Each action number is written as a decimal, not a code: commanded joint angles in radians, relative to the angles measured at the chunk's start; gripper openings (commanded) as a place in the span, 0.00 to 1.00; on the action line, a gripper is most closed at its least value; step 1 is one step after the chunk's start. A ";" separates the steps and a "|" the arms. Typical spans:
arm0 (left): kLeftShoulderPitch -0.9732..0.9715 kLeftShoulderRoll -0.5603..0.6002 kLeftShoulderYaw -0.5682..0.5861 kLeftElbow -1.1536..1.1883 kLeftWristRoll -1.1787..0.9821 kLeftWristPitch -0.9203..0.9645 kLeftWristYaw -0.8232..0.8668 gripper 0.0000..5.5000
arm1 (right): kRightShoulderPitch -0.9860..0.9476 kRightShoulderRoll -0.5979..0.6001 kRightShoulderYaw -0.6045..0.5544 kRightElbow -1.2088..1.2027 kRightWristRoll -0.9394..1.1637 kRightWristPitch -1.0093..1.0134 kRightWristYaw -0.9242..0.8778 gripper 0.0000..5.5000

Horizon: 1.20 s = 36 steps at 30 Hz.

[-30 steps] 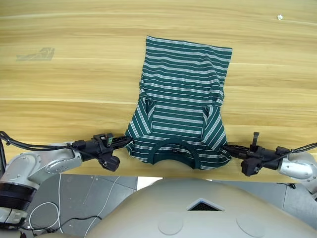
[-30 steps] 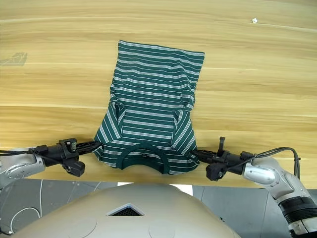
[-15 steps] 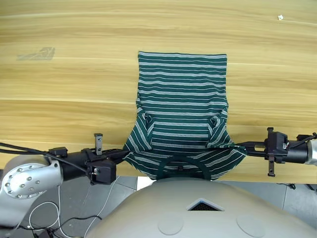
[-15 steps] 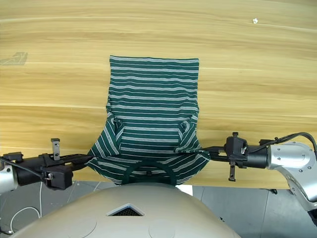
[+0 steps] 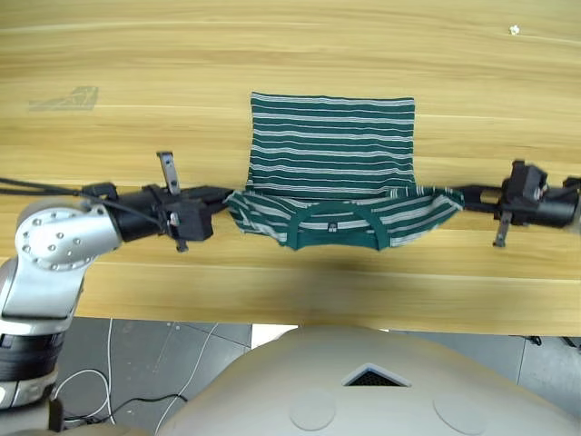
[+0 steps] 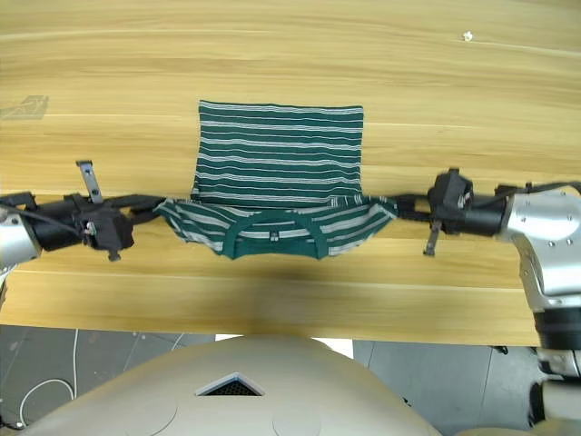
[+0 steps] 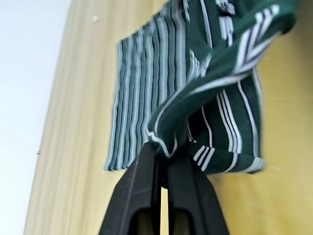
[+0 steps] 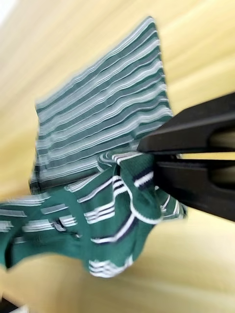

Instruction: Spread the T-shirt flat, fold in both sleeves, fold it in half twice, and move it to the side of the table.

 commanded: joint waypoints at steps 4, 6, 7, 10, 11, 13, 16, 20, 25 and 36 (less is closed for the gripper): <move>-0.321 -0.155 -0.142 0.328 0.096 -0.052 0.030 0.00 | -0.346 0.221 0.056 0.350 -0.172 -0.081 -0.076 0.00; -0.366 -0.183 -0.145 0.425 0.116 -0.088 0.061 0.00 | -0.427 0.266 0.047 0.472 -0.215 -0.131 -0.115 0.00; -0.380 -0.192 -0.139 0.461 0.115 -0.099 0.075 0.00 | -0.460 0.279 0.042 0.523 -0.229 -0.148 -0.127 0.00; -0.399 -0.213 -0.122 0.557 0.111 -0.134 0.113 0.00 | -0.537 0.317 0.033 0.661 -0.259 -0.193 -0.139 0.00; -0.404 -0.222 -0.121 0.587 0.115 -0.148 0.128 0.00 | -0.553 0.328 0.036 0.699 -0.273 -0.209 -0.144 0.00; -0.423 -0.247 -0.118 0.641 0.112 -0.163 0.155 0.00 | -0.576 0.343 0.036 0.760 -0.295 -0.247 -0.163 0.00; -0.474 -0.305 -0.109 0.735 0.110 -0.158 0.214 0.00 | -0.605 0.355 0.021 0.831 -0.316 -0.289 -0.188 0.00; -0.502 -0.371 -0.114 0.833 0.127 -0.153 0.282 0.00 | -0.641 0.386 0.029 0.930 -0.370 -0.332 -0.231 0.00; -0.505 -0.456 -0.098 0.858 0.110 -0.116 0.360 0.16 | -0.685 0.428 0.029 1.038 -0.444 -0.350 -0.372 0.07; -0.533 -0.601 0.006 1.004 0.055 0.020 0.571 0.44 | -0.702 0.463 0.023 1.162 -0.559 -0.321 -0.686 0.40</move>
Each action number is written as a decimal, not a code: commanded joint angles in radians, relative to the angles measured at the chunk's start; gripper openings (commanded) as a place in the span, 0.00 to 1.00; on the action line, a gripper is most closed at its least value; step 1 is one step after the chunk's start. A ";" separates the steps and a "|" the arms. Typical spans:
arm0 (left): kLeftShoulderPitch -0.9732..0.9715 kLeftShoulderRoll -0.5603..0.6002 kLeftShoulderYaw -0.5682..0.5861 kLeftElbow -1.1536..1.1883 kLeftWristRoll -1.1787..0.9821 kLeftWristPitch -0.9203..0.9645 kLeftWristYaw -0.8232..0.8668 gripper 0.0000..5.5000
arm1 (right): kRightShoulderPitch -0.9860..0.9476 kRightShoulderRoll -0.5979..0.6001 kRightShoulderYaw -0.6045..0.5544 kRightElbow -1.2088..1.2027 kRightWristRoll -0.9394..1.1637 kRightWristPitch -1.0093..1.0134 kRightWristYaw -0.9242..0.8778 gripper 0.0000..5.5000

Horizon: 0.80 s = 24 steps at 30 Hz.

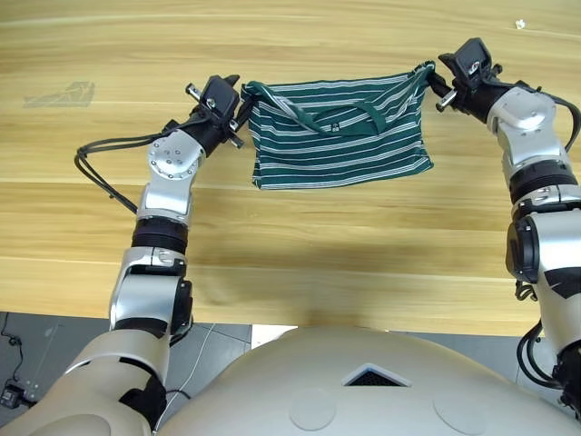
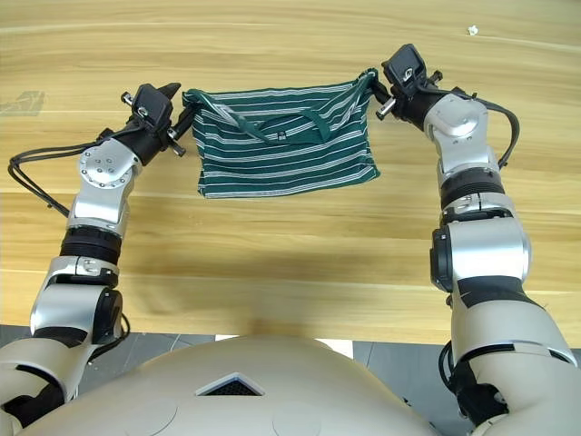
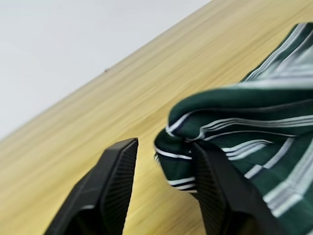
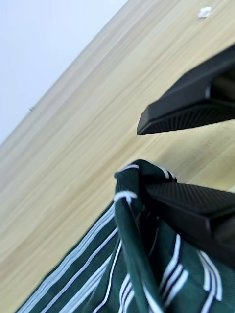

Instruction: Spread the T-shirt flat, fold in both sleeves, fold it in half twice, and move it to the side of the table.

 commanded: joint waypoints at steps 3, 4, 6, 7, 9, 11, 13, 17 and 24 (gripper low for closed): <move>-0.011 -0.021 0.030 0.056 -0.002 0.022 0.083 0.54 | 0.019 0.010 -0.011 0.023 -0.022 0.014 -0.046 0.50; 0.001 -0.026 0.027 0.060 -0.005 0.017 0.083 0.57 | 0.029 0.015 -0.009 0.023 -0.025 0.010 -0.047 0.54; 0.027 -0.040 0.016 0.065 -0.006 0.004 0.078 0.63 | 0.048 0.024 -0.004 0.024 -0.031 0.002 -0.050 0.61; 0.038 -0.045 0.012 0.065 -0.004 -0.001 0.077 0.67 | 0.055 0.027 -0.003 0.024 -0.032 0.000 -0.053 0.65; 0.054 -0.052 0.009 0.065 -0.005 -0.005 0.073 0.73 | 0.065 0.032 -0.005 0.023 -0.034 -0.002 -0.057 0.72; 0.065 -0.059 0.009 0.067 -0.007 -0.008 0.070 0.79 | 0.064 0.041 -0.031 0.023 -0.019 0.000 -0.080 0.79; 0.072 -0.064 0.008 0.069 -0.008 -0.011 0.070 0.84 | 0.055 0.051 -0.059 0.022 -0.001 -0.003 -0.112 0.84; 0.069 -0.073 0.003 0.075 -0.006 -0.016 0.069 0.95 | 0.038 0.062 -0.086 0.024 0.001 0.005 -0.142 0.96; 0.078 -0.064 -0.003 0.013 0.018 -0.038 0.094 0.98 | 0.056 0.057 -0.059 0.011 -0.035 -0.020 -0.126 0.98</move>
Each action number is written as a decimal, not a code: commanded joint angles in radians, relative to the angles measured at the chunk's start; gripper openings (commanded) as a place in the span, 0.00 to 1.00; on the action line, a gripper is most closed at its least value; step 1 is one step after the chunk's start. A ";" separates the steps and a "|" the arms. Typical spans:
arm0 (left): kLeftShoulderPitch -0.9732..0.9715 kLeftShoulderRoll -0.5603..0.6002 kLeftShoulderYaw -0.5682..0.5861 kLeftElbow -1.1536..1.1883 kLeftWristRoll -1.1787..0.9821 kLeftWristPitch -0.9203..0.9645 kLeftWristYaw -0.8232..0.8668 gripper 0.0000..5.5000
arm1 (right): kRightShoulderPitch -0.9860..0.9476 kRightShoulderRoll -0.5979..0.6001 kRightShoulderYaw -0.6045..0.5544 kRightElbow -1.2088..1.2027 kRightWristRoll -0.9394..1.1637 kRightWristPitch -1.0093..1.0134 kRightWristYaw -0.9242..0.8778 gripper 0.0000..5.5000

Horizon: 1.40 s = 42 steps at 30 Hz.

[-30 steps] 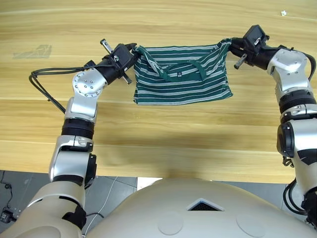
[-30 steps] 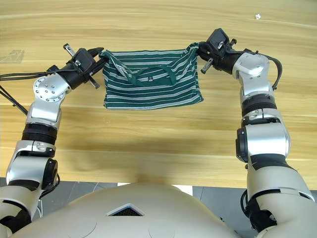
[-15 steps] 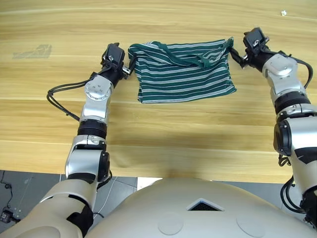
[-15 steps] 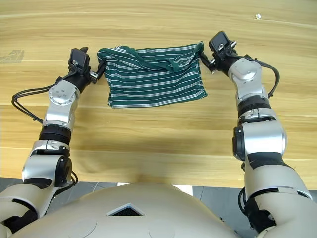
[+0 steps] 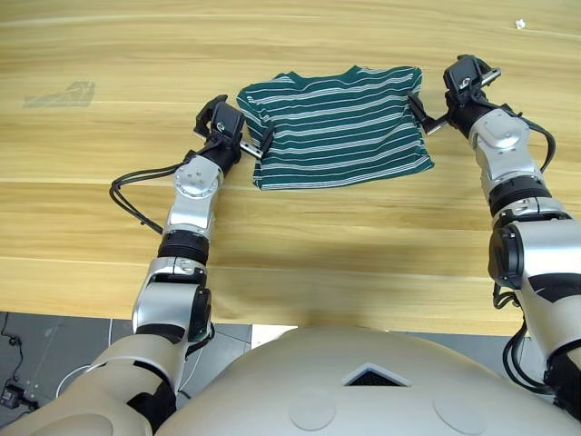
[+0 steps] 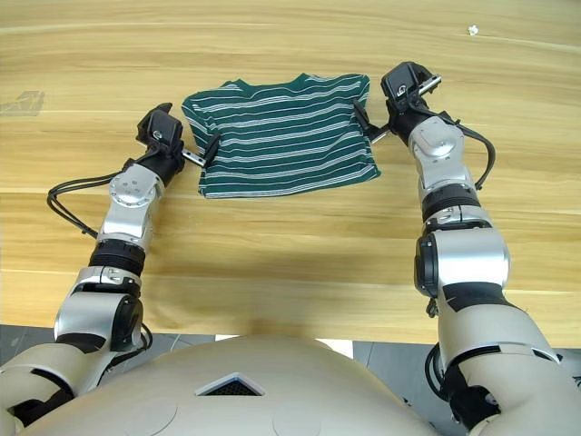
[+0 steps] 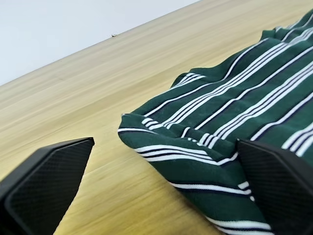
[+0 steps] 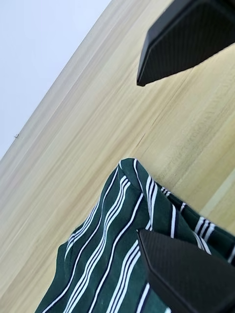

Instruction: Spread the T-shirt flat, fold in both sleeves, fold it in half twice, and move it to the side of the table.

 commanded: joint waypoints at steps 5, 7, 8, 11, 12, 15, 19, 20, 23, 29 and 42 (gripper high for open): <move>0.061 0.052 0.042 -0.287 0.036 -0.025 0.074 0.98 | -0.006 -0.019 0.009 -0.093 0.002 -0.063 0.108 0.98; 0.078 0.073 0.085 -0.389 0.018 0.001 0.091 0.98 | -0.005 -0.021 0.022 -0.129 -0.007 -0.070 0.134 0.98; 0.086 0.082 0.104 -0.436 0.011 0.017 0.097 0.98 | -0.005 -0.021 0.033 -0.140 -0.017 -0.067 0.145 0.98; 0.119 0.098 0.117 -0.556 0.011 0.066 0.089 0.98 | 0.002 -0.025 0.149 -0.118 -0.146 -0.061 0.148 0.98; 0.131 0.103 0.113 -0.593 0.018 0.078 0.084 0.98 | -0.006 -0.036 0.210 -0.093 -0.220 -0.057 0.112 0.98; 0.150 0.114 0.099 -0.684 0.031 0.107 0.070 0.98 | -0.047 -0.076 0.377 -0.015 -0.428 -0.024 -0.027 0.98; 0.180 0.119 0.084 -0.765 0.036 0.134 0.056 0.98 | -0.070 -0.106 0.456 0.036 -0.500 -0.015 -0.032 0.98; 0.190 0.122 0.087 -0.781 0.034 0.140 0.053 0.98 | -0.069 -0.116 0.466 0.039 -0.504 -0.024 -0.011 0.98; 0.212 0.127 0.094 -0.802 0.033 0.152 0.050 0.98 | -0.056 -0.149 0.488 0.021 -0.497 -0.064 0.067 0.98; 0.237 0.121 0.086 -0.842 0.039 0.173 0.048 0.98 | 0.163 -0.349 0.504 -0.472 -0.329 -0.164 0.474 0.98; 0.336 0.041 0.042 -1.020 0.011 0.236 0.068 0.98 | 0.513 -0.415 0.558 -1.319 0.016 0.207 0.848 0.98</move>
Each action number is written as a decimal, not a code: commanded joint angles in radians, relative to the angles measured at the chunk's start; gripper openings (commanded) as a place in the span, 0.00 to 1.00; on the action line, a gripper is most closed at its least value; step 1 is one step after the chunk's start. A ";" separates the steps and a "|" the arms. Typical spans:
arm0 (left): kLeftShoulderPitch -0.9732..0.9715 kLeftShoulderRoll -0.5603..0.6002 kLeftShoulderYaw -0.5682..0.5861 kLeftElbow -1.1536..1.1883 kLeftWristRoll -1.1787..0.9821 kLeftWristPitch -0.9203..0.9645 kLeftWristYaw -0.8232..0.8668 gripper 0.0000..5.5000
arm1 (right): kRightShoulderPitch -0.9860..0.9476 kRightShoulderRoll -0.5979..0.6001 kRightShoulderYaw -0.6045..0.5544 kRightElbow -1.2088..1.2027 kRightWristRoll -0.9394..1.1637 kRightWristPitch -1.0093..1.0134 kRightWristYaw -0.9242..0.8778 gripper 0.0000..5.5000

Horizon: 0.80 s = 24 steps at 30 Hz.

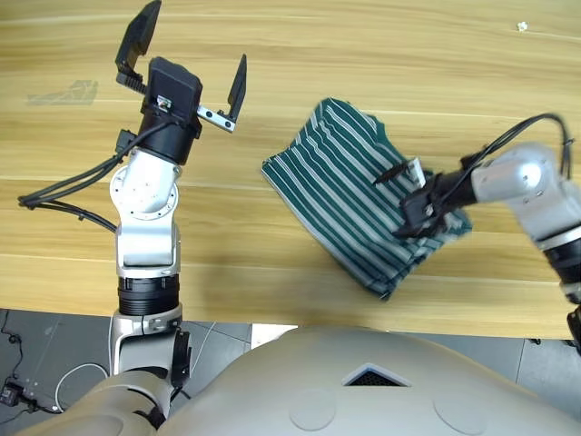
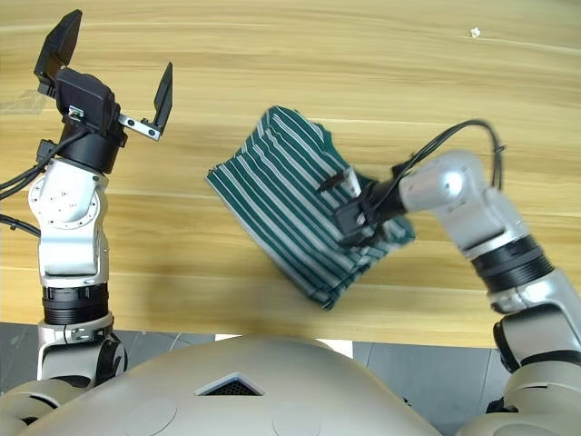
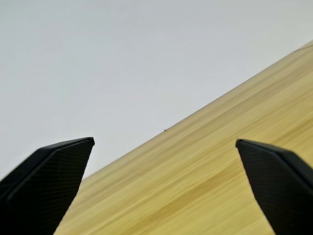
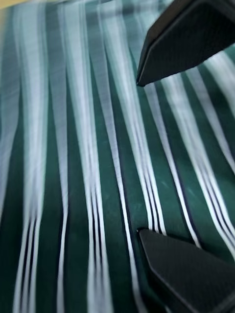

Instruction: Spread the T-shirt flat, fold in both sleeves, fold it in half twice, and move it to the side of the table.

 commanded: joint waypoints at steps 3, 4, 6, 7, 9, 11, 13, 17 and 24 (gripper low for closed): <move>0.070 -0.064 -0.074 -0.086 -0.007 0.041 0.012 0.98 | 0.099 0.122 0.083 0.074 -0.037 0.015 -0.041 0.98; 0.088 -0.080 -0.090 -0.099 -0.018 0.049 0.013 0.98 | 0.115 0.154 0.096 0.081 -0.037 0.006 -0.058 0.98; 0.105 -0.094 -0.115 -0.115 -0.015 0.055 0.012 0.98 | 0.133 0.207 0.116 0.088 -0.038 -0.010 -0.086 0.98; 0.105 -0.096 -0.122 -0.116 -0.010 0.057 0.011 0.98 | 0.135 0.229 0.122 0.094 -0.041 -0.013 -0.099 0.98; 0.094 -0.098 -0.129 -0.105 -0.001 0.057 0.011 0.98 | 0.122 0.278 0.131 0.130 -0.052 -0.027 -0.128 0.98; 0.085 -0.097 -0.134 -0.092 0.006 0.057 0.013 0.98 | 0.107 0.329 0.145 0.166 -0.060 -0.038 -0.154 0.98; 0.081 -0.096 -0.135 -0.087 0.011 0.057 0.014 0.98 | 0.098 0.355 0.156 0.191 -0.074 -0.051 -0.173 0.98; 0.094 -0.090 -0.133 -0.077 0.013 0.053 0.006 0.98 | 0.091 0.340 0.118 0.205 -0.068 -0.072 -0.214 0.98; 0.101 -0.039 -0.134 -0.091 0.073 0.019 -0.003 0.98 | 0.113 0.278 -0.060 0.035 0.111 -0.003 -0.226 0.98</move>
